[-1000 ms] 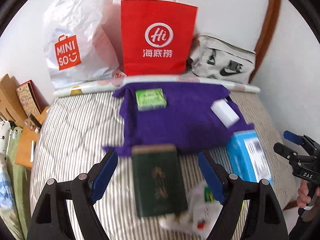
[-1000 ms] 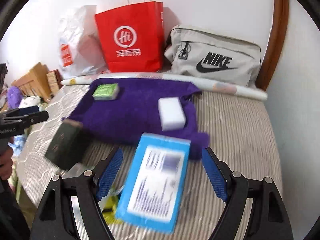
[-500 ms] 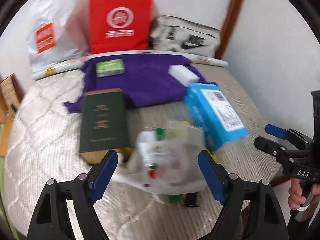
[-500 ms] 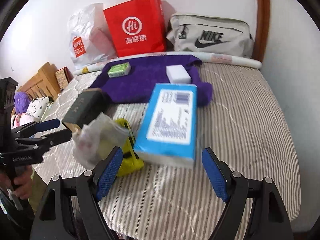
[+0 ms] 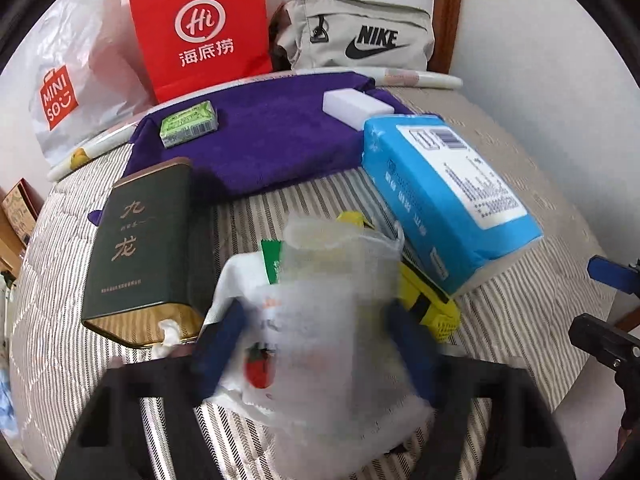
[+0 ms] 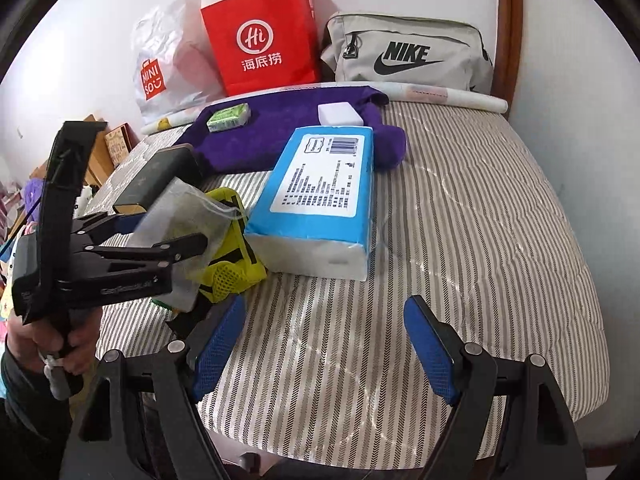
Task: Organize soft objects
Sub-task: 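Grasp the white mesh bag from the pile with the left tool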
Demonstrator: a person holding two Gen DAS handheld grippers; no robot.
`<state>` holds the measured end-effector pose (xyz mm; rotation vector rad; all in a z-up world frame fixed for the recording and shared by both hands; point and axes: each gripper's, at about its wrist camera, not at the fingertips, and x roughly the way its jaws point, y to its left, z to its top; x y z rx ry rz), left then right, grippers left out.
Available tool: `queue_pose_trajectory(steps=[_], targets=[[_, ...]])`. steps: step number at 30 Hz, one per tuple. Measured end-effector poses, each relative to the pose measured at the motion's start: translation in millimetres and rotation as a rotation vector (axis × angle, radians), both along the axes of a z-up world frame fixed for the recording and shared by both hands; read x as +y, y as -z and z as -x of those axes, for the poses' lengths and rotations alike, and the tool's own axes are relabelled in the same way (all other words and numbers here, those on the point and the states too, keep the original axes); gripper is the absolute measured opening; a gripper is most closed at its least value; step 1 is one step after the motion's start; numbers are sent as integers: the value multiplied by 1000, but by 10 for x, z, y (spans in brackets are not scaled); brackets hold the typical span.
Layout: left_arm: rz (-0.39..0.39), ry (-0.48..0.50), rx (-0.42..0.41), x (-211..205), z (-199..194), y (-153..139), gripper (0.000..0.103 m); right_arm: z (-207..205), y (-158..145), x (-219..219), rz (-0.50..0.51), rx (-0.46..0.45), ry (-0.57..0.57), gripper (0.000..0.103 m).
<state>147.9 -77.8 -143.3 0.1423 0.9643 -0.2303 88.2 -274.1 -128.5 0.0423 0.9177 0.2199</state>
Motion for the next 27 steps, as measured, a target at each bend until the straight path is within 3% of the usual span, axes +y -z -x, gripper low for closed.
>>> queue_pose_trajectory(steps=[3, 11, 14, 16, 22, 27], targets=[[50, 9, -13, 65, 41, -81, 31, 26, 32, 27, 1, 2, -7, 81], [338, 52, 13, 363, 107, -338, 30, 28, 89, 176, -2, 14, -42, 81], [352, 34, -10, 437, 121, -389, 29, 22, 119, 232, 1, 25, -54, 81], [332, 22, -20, 469, 95, -380, 5, 18, 135, 269, 0, 30, -62, 81], [322, 42, 37, 511, 98, -217, 5, 1, 176, 403, -2, 48, -97, 81], [400, 39, 53, 639, 140, -189, 5, -11, 205, 517, -6, 59, -126, 81]])
